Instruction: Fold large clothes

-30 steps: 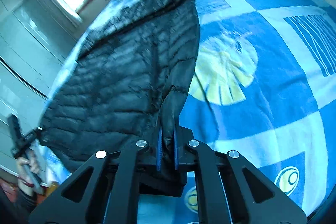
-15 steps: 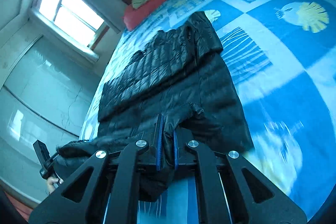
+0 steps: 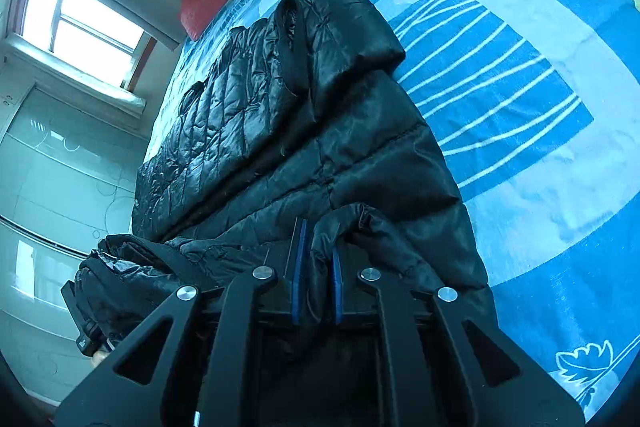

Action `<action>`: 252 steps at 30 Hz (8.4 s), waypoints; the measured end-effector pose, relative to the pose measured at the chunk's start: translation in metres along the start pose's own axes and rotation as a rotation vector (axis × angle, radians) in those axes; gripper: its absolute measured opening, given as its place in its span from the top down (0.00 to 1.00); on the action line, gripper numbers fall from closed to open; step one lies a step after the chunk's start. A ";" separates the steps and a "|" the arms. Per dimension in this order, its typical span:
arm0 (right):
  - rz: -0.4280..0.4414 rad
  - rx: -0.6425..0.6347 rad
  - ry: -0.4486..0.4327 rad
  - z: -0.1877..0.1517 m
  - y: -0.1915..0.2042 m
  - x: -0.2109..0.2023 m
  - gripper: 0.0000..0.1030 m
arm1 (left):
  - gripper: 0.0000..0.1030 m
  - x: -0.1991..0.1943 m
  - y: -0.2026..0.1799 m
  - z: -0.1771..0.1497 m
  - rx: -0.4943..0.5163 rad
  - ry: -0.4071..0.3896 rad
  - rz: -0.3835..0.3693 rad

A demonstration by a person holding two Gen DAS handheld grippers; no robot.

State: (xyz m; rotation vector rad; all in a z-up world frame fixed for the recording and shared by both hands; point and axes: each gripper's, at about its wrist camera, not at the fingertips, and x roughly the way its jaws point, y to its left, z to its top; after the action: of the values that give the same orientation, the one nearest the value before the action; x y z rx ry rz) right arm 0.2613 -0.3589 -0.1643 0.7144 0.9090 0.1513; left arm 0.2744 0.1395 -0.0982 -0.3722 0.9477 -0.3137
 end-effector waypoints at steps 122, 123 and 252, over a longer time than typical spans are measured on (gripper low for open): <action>-0.470 -0.317 -0.191 0.189 0.093 0.086 0.39 | 0.33 0.100 0.006 0.202 0.017 -0.101 0.253; -0.461 -0.312 -0.192 0.176 0.089 0.075 0.38 | 0.31 0.085 0.007 0.190 0.018 -0.114 0.249; -0.286 -0.330 -0.147 -0.160 0.093 -0.095 0.72 | 0.30 -0.154 0.042 -0.099 0.005 -0.081 0.214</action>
State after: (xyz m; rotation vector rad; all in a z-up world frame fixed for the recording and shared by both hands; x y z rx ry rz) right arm 0.0956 -0.2471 -0.1074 0.2805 0.8114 -0.0067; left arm 0.1121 0.2240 -0.0576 -0.2735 0.8983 -0.1053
